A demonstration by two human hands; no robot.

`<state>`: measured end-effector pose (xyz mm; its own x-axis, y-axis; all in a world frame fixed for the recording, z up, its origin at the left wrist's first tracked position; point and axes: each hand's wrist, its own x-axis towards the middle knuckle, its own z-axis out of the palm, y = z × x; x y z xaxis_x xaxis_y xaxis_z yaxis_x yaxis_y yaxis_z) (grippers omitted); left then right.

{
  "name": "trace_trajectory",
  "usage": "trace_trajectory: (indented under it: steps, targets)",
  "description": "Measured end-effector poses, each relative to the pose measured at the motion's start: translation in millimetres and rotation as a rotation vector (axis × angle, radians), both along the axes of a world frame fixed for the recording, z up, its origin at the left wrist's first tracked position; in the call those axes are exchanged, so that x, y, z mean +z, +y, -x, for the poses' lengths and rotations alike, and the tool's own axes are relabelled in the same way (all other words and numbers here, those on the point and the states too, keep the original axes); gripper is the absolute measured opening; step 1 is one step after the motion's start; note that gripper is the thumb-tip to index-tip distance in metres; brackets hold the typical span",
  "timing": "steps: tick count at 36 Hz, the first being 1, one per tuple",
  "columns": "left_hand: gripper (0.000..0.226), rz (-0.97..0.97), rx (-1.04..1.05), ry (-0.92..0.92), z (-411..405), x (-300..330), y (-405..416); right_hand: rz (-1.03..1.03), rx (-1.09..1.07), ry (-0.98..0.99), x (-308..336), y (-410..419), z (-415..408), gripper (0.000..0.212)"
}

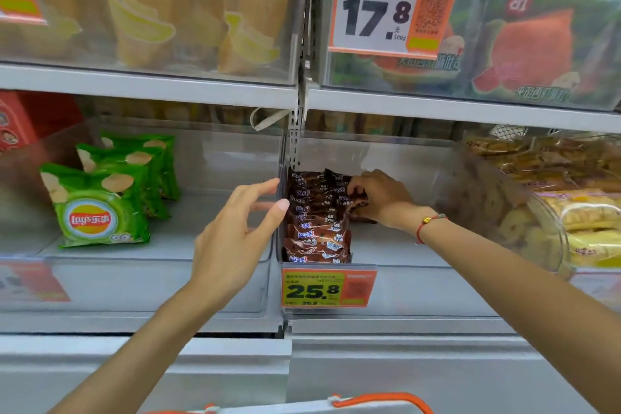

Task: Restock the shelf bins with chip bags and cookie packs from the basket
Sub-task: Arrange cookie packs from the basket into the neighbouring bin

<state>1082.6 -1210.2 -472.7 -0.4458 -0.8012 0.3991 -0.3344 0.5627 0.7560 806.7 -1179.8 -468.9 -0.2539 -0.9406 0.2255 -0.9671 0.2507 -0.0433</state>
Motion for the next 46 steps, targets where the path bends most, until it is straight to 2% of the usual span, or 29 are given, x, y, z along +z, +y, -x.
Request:
trace_trajectory:
  steps: [3, 7, 14, 20, 23, 25, 28, 32, 37, 43, 46]
  targets:
    - [0.037, -0.002, -0.007, 0.000, -1, 1, 1, -0.042, 0.005, 0.021, 7, 4, -4, 0.037]
    - [0.037, -0.016, -0.025, 0.008, -2, 3, 0, 0.015, -0.017, -0.015, 22, 21, -9, 0.042]
    - [0.037, -0.060, -0.046, 0.032, -2, 8, 3, 0.216, 0.065, -0.052, 37, 68, -25, 0.028]
    - [0.034, -0.012, 0.001, 0.118, -10, 13, 21, 0.486, 0.179, -0.297, 33, 122, -84, 0.014]
    - [0.031, 0.054, 0.020, 0.198, -24, 4, 43, 0.461, 0.210, -0.373, 27, 146, -120, 0.015]
    - [0.028, 0.057, 0.017, 0.188, -38, -5, 59, 0.387, 0.246, -0.429, 17, 159, -139, 0.014]
    - [0.022, 0.041, -0.003, 0.043, -63, -22, 76, 0.216, 0.255, -0.478, -4, 170, -162, 0.016]
    - [0.009, -0.024, -0.070, -0.222, -98, -50, 85, -0.115, 0.245, -0.495, -36, 168, -189, 0.017]
    - [0.013, -0.204, -0.182, -0.583, -142, -91, 83, -0.536, 0.257, -0.464, -81, 158, -226, 0.023]
    - [0.030, -0.095, -0.387, -1.092, -181, -148, 93, -0.812, 0.278, -0.296, -145, 153, -280, 0.038]
    - [0.049, 0.261, -0.449, -1.267, -189, -164, 92, -0.732, 0.318, -0.172, -176, 156, -300, 0.040]
